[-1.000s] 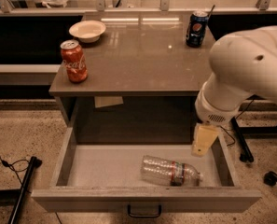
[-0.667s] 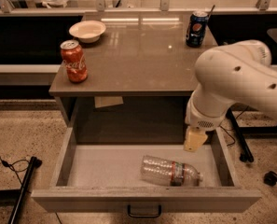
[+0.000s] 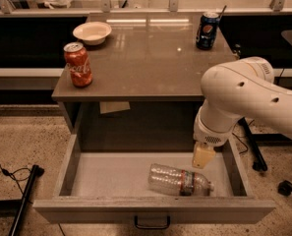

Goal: Pick water bottle from top drawer and place on counter

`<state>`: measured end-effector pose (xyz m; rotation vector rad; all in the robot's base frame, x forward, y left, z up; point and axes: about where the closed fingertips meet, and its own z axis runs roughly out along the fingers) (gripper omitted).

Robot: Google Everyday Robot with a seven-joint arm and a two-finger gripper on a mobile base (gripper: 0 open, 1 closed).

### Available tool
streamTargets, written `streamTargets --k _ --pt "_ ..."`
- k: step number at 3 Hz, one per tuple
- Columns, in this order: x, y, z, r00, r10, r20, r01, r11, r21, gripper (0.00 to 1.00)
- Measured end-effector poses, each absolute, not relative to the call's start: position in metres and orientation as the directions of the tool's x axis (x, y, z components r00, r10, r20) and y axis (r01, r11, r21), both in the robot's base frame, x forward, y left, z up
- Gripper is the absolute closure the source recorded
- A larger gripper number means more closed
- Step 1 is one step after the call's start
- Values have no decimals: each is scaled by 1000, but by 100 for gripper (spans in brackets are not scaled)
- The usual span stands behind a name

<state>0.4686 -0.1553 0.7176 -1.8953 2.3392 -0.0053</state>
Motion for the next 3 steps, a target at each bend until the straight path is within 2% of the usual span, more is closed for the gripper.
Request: streamTargets --k 3 --pt "452 -135 670 -182 -976 -117 -983 184 -15 41"
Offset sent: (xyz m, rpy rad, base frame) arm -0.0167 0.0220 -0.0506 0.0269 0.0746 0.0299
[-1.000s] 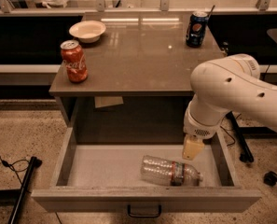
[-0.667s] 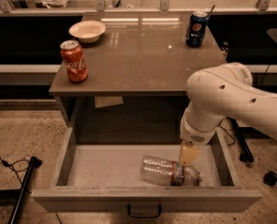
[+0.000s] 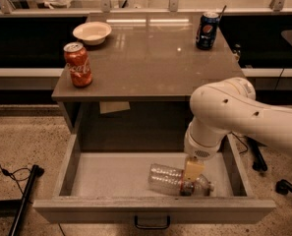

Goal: Pick water bottle from top drawer and place on counter

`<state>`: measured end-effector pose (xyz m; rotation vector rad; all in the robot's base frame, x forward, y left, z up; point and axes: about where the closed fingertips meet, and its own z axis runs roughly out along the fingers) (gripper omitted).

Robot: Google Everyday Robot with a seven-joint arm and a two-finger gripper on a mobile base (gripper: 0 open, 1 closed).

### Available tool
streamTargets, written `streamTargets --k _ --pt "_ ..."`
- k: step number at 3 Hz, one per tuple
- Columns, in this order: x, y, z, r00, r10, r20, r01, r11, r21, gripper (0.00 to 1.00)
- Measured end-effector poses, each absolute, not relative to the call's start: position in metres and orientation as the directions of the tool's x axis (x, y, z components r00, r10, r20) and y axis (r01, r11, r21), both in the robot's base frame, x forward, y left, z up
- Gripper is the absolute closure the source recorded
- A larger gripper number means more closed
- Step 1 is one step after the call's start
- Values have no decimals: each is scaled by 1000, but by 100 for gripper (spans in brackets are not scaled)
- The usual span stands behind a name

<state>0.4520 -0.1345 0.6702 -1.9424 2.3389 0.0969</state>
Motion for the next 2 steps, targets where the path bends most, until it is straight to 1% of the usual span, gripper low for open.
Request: streamTargets --k 1,2 --pt "450 -129 658 -173 -977 -124 -985 175 -3 43" --pt "448 -125 646 -176 -976 -130 -984 176 8 41"
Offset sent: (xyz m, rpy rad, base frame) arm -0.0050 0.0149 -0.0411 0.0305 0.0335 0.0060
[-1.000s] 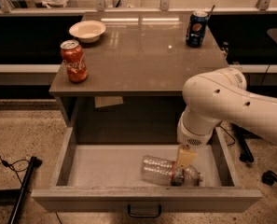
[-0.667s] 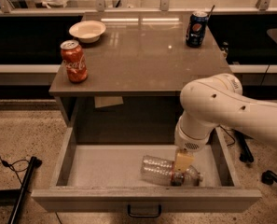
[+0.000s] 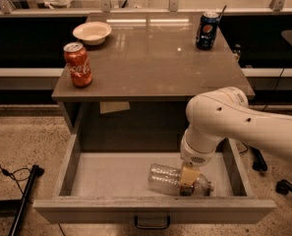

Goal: Pick water bottle from top drawer and place on counter

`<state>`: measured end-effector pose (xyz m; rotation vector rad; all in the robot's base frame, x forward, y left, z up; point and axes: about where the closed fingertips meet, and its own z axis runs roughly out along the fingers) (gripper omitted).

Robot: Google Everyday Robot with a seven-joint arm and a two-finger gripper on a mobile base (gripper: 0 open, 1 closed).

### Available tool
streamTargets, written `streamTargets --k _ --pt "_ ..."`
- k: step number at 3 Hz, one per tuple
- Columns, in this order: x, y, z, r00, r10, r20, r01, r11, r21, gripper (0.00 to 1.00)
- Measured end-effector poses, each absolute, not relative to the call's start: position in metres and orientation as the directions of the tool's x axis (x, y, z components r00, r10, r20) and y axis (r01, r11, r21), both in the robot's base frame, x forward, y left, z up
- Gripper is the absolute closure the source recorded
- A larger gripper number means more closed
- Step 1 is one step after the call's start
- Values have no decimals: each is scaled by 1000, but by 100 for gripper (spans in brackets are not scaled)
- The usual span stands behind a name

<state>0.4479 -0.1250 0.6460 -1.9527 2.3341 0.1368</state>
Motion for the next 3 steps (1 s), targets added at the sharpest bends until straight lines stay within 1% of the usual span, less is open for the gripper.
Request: streamTargets --k 1,2,3 --pt "446 -122 632 -180 -975 -129 -984 179 17 45" --pt "445 -121 621 -185 -975 -124 -983 183 25 55" --pt "445 -122 617 -189 -974 -123 -982 188 22 75"
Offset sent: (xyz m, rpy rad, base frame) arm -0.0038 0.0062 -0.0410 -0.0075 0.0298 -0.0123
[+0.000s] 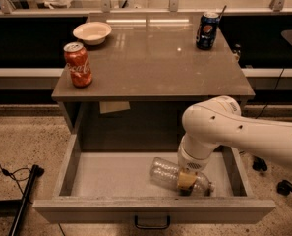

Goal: Pick water bottle from top drawer and place on counter

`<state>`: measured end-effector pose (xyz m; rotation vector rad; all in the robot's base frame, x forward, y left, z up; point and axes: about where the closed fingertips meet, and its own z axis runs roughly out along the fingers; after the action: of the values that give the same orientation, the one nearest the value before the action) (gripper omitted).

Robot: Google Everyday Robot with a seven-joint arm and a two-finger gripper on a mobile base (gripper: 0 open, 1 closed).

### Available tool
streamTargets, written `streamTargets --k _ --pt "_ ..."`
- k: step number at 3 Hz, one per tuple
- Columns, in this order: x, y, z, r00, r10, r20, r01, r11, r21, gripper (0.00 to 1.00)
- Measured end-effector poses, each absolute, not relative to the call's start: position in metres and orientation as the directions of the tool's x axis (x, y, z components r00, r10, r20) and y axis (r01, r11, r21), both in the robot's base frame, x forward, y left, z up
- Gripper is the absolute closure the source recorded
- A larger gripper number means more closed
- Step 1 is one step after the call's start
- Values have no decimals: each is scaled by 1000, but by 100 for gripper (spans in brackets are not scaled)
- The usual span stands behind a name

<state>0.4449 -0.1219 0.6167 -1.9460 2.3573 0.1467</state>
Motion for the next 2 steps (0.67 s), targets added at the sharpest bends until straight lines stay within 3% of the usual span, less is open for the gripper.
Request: streamTargets --k 1,2 --pt "447 -124 622 -189 -973 -134 -982 189 16 98" --pt "466 -154 720 -163 -962 -217 -979 184 -82 100"
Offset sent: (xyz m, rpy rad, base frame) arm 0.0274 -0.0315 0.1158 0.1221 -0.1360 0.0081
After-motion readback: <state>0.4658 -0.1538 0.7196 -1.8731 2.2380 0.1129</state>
